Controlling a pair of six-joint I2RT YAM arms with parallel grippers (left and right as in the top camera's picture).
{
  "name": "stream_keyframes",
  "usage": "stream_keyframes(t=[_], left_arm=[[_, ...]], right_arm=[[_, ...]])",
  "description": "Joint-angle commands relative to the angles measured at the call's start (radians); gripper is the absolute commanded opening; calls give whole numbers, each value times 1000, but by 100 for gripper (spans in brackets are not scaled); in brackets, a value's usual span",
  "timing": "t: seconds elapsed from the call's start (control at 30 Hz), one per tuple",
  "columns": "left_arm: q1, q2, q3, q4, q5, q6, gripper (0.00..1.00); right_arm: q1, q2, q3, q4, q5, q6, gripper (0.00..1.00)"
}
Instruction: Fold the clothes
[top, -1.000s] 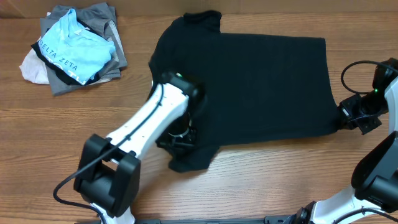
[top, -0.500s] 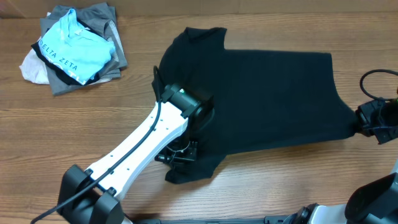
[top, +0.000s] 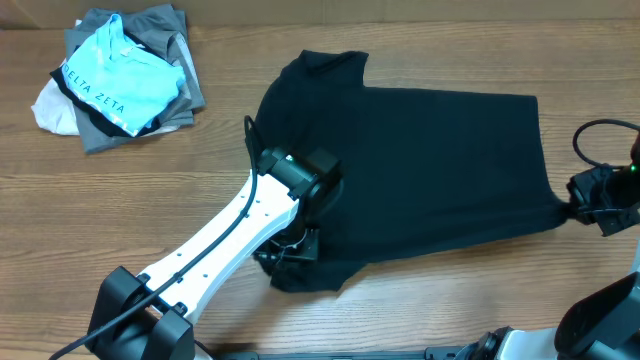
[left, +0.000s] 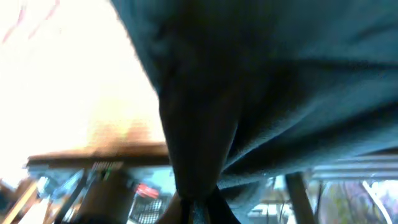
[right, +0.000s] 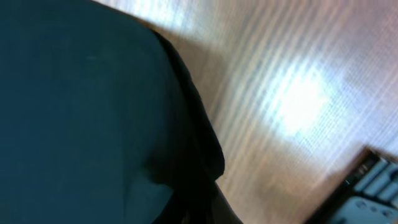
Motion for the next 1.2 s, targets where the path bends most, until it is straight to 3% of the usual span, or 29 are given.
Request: stream_keyframes(t=[0.0,0.07,0.2,0.47,0.53,0.6,0.7,0.8,0.9,1.1,1.17], left_arm=[[2,-15,-1,77,0,8,8],[2,-14,-1,140,1,16,16],[10,-9,-1,236,0,25,18],[78,-5,-1,325,-100,29,5],[103,-5,-1,303,-74,48,15],[122,-1,-4,260,-38,54,41],[131,4,-40,243,38,53,42],[127,5,-101,271,140,34,51],[103,5,-152,317,248,14,41],[14,5,-161,362,238,-87,42],[-22,5,-169,360,195,-173,48]], right_arm=[[-5,-7,-2,40,-24,0,7],[0,-7,-2,64,-40,0,7],[39,-6,-3,84,-38,-3,9],[87,-4,-23,153,-20,2,11],[87,-4,-34,153,-20,1,12],[87,-4,-43,150,-19,0,18],[87,-3,-49,150,-20,0,22],[87,-3,-49,155,-20,1,24],[87,-3,-49,159,-21,1,26],[87,-3,-49,164,-21,1,27],[87,-3,-49,164,-20,0,28]])
